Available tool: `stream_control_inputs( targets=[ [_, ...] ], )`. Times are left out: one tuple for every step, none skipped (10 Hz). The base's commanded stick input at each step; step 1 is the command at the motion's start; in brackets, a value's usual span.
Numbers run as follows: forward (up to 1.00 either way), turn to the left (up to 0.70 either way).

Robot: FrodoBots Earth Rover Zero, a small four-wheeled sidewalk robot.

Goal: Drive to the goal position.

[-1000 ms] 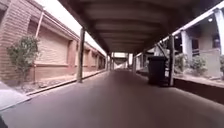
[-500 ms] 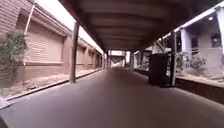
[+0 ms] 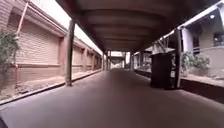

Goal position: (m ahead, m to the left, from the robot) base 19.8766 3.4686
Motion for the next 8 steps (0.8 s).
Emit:
stream_control_inputs(
  targets=[
    [0.7,0.0],
    [0.7,0.0],
    [0.7,0.0],
    [0.7,0.0],
    [0.7,0.0],
    [0.7,0.0],
    [0.7,0.0],
    [0.7,-0.01]
  ],
)
